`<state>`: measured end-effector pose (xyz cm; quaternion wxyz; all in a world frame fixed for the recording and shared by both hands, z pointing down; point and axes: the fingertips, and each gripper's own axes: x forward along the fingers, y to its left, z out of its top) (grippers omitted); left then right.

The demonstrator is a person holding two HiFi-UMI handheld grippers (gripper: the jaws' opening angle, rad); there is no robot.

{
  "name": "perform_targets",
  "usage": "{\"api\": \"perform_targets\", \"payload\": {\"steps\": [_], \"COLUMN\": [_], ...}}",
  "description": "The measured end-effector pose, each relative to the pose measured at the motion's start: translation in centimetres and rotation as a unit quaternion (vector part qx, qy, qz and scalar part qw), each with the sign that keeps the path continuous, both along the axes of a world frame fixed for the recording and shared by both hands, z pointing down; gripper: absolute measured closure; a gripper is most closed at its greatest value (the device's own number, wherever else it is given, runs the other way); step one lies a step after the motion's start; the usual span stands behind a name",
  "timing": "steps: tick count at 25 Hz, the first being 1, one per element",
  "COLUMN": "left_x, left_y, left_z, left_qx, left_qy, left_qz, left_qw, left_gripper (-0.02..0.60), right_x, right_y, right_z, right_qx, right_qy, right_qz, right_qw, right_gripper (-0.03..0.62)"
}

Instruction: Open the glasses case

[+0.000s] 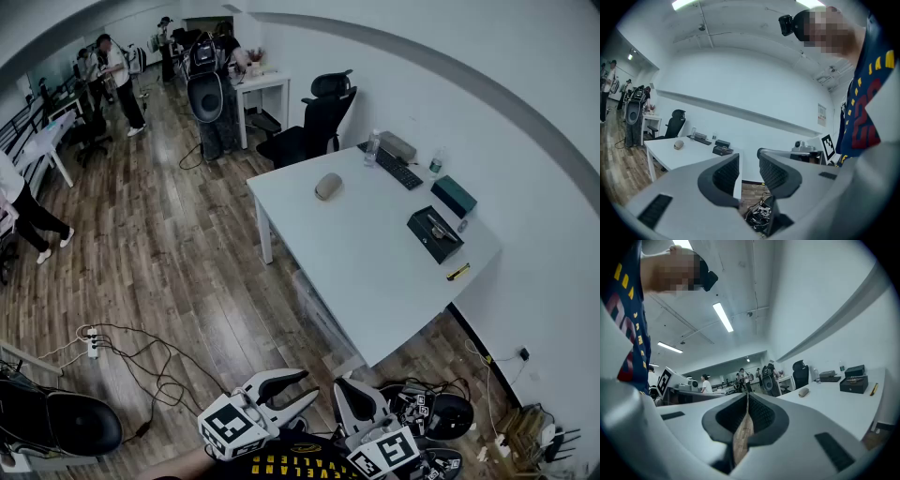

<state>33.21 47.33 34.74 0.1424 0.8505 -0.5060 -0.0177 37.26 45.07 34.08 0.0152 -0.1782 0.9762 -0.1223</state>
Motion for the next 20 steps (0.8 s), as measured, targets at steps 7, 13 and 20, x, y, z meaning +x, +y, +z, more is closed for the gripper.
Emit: {"api": "perform_targets", "payload": {"steps": [7, 13, 20], "left_x": [0.3, -2.0, -7.1], "left_y": [-0.1, -1.4, -3.3], "left_z": [0.1, 0.4, -0.4], "left_qx": [0.0, -0.011, 0.016], "left_qy": [-0.008, 0.003, 0.003], "left_qz": [0.012, 0.008, 0.023], "left_qw": [0.9999, 0.9999, 0.9996], "left_gripper": [0.436, 0.436, 0.436], "right_x": [-0.1, -2.2, -7.2], "right_y": [-0.1, -1.4, -3.2], "right_z": [0.4, 0.1, -0.6], "right_qx": [-0.008, -0.013, 0.007], "right_qy": [-0.002, -0.011, -0.004], "right_qz": [-0.001, 0.001, 0.012], "right_qw": [1.0, 1.0, 1.0], "right_gripper": [0.571, 0.569, 0.569]}}
